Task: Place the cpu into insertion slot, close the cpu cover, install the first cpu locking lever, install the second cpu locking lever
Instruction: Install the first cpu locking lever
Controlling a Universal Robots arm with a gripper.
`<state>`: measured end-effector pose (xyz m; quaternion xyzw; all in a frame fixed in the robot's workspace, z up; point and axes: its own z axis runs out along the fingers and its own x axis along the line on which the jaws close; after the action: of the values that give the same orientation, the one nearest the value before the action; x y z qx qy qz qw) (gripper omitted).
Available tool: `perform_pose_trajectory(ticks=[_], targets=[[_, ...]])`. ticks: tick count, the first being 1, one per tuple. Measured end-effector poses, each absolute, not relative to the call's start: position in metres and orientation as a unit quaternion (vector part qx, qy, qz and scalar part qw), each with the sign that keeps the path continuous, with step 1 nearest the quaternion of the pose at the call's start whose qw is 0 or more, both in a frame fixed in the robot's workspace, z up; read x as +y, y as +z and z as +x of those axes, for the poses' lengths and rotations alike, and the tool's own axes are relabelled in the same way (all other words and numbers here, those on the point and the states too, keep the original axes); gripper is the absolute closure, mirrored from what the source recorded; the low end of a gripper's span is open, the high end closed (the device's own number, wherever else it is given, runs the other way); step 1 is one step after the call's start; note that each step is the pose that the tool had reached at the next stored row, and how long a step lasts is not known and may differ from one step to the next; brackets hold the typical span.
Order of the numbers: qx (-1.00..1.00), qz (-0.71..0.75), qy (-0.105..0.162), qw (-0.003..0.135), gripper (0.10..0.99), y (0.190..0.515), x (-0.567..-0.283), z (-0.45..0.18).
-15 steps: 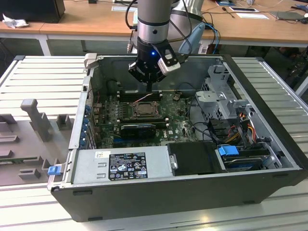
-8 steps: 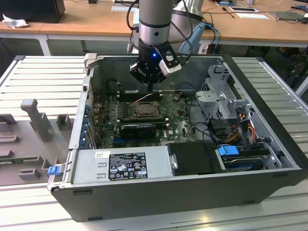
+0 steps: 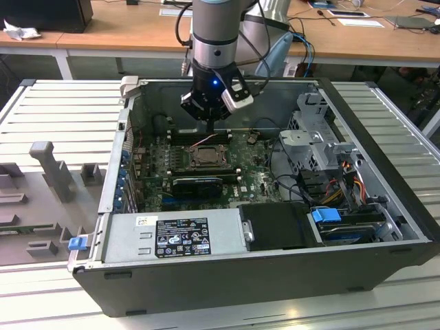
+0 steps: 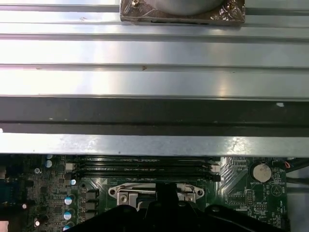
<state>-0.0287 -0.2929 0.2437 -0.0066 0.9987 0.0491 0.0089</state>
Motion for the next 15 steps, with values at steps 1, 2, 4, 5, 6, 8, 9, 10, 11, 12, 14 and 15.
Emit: perform_pose_trajectory(ticks=[1,2,4,5,6,8,9,10,11,12,14,15], targets=[[0.999,-0.009,0.049,0.010,0.980,0.243,-0.293,-0.029],[0.999,-0.011,0.049,0.010,0.980,0.243,-0.293,-0.029],[0.999,-0.014,0.050,0.011,0.980,0.242,-0.293,-0.029],[0.999,-0.016,0.050,0.011,0.980,0.241,-0.293,-0.029],[0.999,-0.019,0.050,0.011,0.980,0.240,-0.293,-0.029],[0.998,-0.025,0.052,0.011,0.980,0.238,-0.293,-0.030],[0.998,-0.027,0.053,0.011,0.980,0.237,-0.293,-0.031],[0.998,-0.028,0.053,0.012,0.980,0.236,-0.293,-0.032],[0.998,-0.029,0.053,0.012,0.980,0.234,-0.293,-0.033],[0.998,-0.029,0.054,0.012,0.980,0.232,-0.293,-0.033],[0.998,-0.029,0.054,0.012,0.980,0.230,-0.292,-0.033],[0.998,-0.030,0.054,0.012,0.980,0.229,-0.291,-0.033]])
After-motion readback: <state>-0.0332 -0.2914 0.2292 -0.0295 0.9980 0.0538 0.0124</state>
